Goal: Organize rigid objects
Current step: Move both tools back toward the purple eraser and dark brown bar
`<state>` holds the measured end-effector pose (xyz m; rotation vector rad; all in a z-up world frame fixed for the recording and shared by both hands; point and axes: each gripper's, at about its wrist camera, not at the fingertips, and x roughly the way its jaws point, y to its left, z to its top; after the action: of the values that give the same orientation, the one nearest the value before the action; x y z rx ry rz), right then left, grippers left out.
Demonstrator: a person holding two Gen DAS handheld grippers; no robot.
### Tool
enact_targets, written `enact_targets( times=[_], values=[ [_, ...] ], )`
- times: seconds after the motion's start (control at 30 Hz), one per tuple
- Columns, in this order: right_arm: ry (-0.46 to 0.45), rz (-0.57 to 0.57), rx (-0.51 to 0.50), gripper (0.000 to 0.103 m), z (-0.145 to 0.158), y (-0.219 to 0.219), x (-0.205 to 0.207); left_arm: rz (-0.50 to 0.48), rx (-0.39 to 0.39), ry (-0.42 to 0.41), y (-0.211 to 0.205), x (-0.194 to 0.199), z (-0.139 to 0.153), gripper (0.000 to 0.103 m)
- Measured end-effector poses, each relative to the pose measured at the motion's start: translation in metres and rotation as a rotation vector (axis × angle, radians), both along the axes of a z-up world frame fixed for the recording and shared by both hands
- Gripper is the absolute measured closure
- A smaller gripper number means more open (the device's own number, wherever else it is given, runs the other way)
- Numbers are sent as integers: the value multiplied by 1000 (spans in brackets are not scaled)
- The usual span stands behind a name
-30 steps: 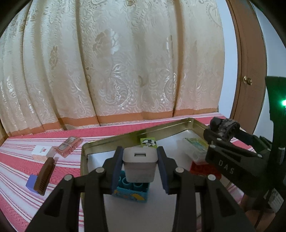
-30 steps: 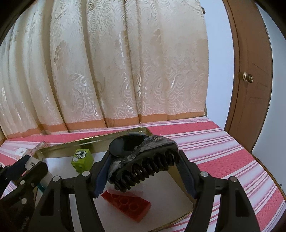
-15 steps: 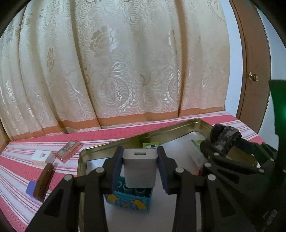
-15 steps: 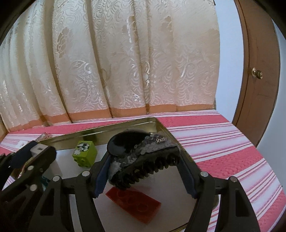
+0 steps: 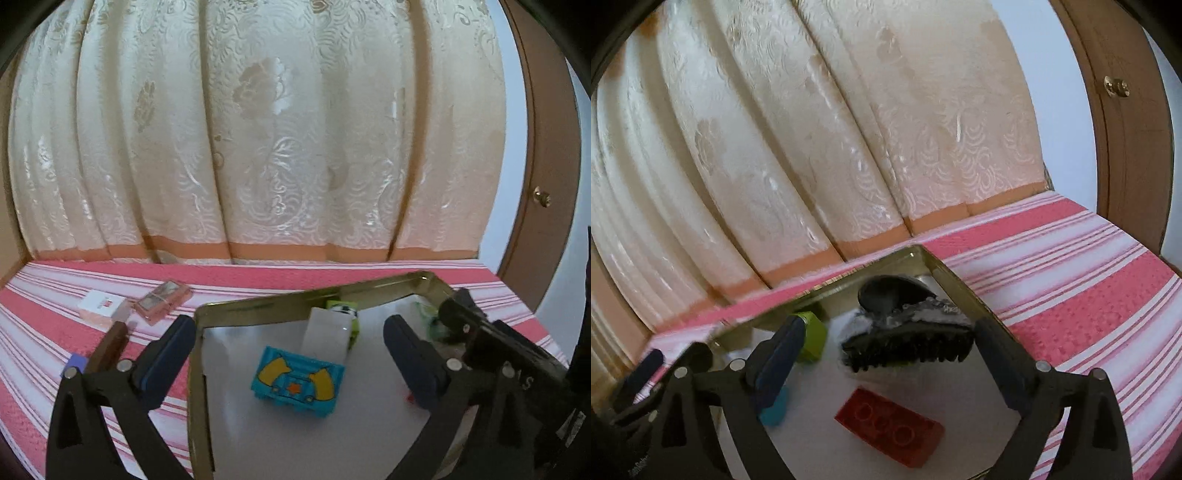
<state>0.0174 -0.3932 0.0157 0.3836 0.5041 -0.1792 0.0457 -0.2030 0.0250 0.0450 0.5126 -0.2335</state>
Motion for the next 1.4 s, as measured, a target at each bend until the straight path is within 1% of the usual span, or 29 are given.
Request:
enact_targets(
  times=[0.07, 0.23, 0.57, 0.7, 0.83, 0.9, 0.93, 1.0, 1.07, 1.13, 1.2, 1.27, 1.4],
  values=[
    [-36, -9, -21, 8, 6, 3, -5, -2, 6, -11, -1, -3, 1, 0],
    [-137, -39, -36, 8, 19, 4, -20, 5, 49, -35, -1, -7, 1, 0],
    [-154, -113, -91, 8, 22, 0, -28, 45, 14, -27, 25, -6, 1, 0],
    [-169, -124, -120, 8, 24, 3, -32, 73, 32, -47, 34, -7, 1, 0],
    [-215, -153, -152, 8, 26, 7, -41, 124, 42, -101, 48, -12, 3, 0],
    [-254, -189, -164, 8, 27, 8, -47, 146, 40, -112, 54, -12, 2, 0],
    [-270, -208, -164, 6, 27, 8, -50, 154, 40, -111, 56, -11, 2, 0],
    [-292, -235, -163, 5, 27, 8, -55, 173, 37, -110, 63, -9, 2, 0],
    [-312, -258, -161, 5, 28, 8, -59, 183, 36, -127, 67, -11, 2, 0],
    [-338, -284, -163, 4, 28, 10, -65, 200, 60, -158, 70, -13, 1, 0],
    [-353, -303, -173, 4, 28, 13, -68, 206, 94, -168, 71, -14, -1, 0],
    [-341, -303, -177, 4, 28, 15, -67, 205, 116, -169, 71, -14, -3, 0],
    [-321, -317, -160, 4, 26, 16, -68, 201, 126, -160, 76, -15, -6, 0]
  ],
)
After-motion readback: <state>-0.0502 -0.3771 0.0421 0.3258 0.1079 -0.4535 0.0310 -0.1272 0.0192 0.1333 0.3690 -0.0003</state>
